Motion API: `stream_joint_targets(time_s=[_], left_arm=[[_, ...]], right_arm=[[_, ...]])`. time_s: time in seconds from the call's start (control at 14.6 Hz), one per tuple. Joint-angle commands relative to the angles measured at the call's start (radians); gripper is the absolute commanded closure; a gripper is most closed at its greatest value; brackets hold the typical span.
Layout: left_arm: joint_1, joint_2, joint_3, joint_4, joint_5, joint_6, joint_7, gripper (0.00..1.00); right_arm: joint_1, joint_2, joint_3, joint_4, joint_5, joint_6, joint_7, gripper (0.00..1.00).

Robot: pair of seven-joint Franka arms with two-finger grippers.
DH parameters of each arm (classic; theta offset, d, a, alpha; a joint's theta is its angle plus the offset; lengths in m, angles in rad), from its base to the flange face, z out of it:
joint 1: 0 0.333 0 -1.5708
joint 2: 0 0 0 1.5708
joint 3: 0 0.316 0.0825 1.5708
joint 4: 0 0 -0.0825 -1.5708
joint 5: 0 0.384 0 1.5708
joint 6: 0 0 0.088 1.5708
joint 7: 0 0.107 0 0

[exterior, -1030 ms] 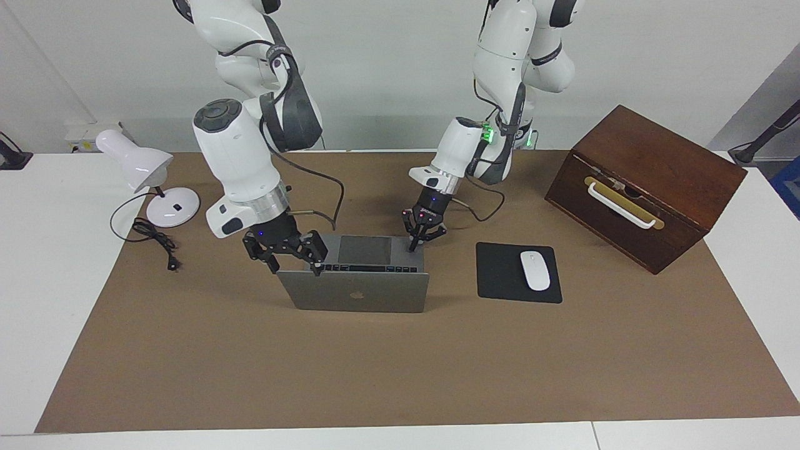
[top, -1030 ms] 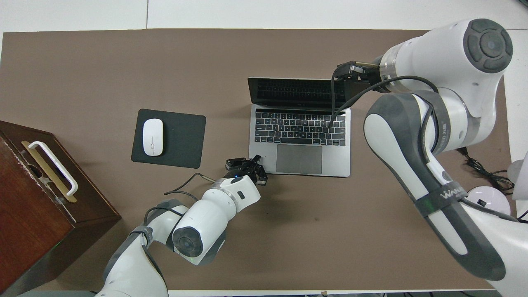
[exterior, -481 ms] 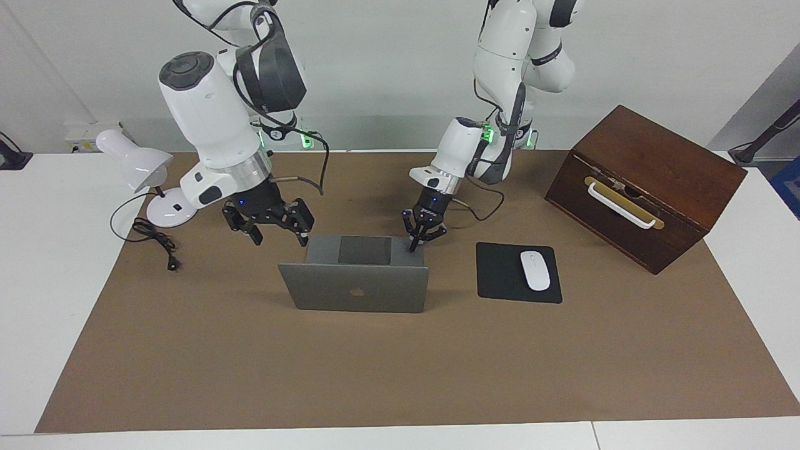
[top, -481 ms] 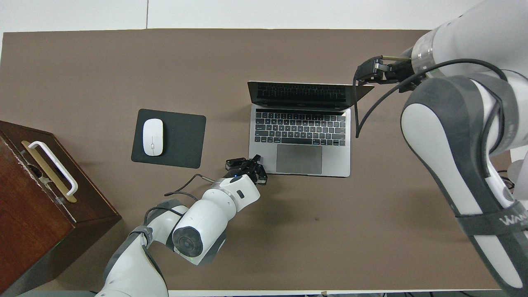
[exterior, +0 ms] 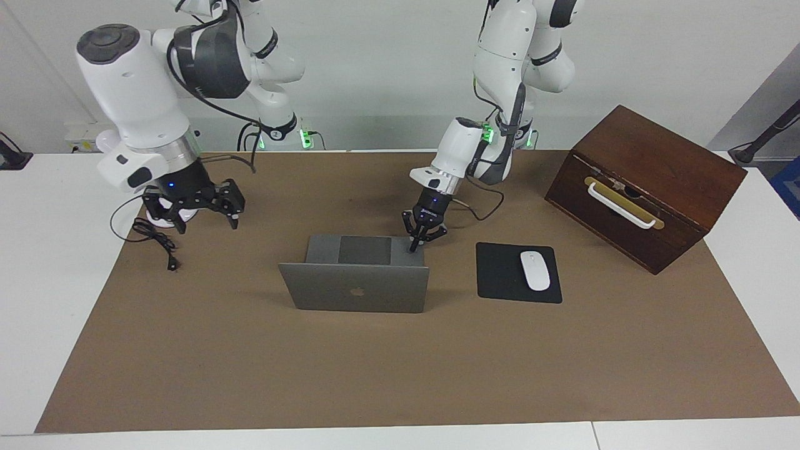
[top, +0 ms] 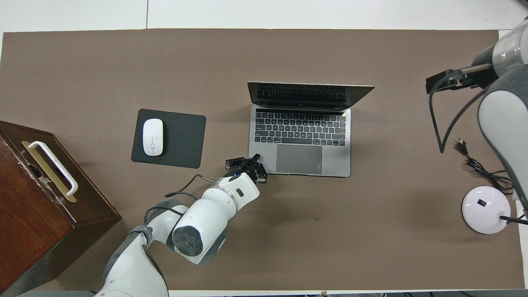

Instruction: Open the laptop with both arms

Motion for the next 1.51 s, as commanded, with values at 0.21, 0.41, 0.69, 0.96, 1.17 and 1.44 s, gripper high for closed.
stream_joint_targets(time_s=[0.21, 0.41, 0.69, 0.96, 1.17, 1.44], left_arm=[[0.026, -0.064, 0.003, 0.096, -0.012, -0.259, -0.043, 1.0], [0.053, -0.125, 0.003, 0.138, -0.012, -0.442, -0.04, 1.0], [0.107, -0.211, 0.009, 0.28, -0.012, -0.836, -0.036, 1.0], [0.172, -0.237, 0.015, 0.463, -0.006, -1.191, -0.028, 0.0], [0.225, -0.289, 0.019, 0.505, 0.0, -1.311, -0.014, 0.0], [0.328, -0.389, 0.035, 0.56, 0.0, -1.476, -0.008, 0.0]], right_arm=[[-0.02, -0.045, 0.014, -0.078, -0.015, 0.009, -0.013, 0.0], [-0.02, -0.099, 0.014, -0.144, -0.008, 0.018, 0.038, 0.0], [-0.022, -0.133, 0.014, -0.214, 0.0, 0.073, 0.071, 0.0], [-0.017, -0.131, 0.014, -0.198, -0.002, 0.064, 0.051, 0.0], [-0.009, -0.125, 0.016, -0.137, -0.002, 0.011, 0.059, 0.0], [-0.008, -0.13, 0.016, -0.133, -0.002, -0.005, 0.061, 0.0]])
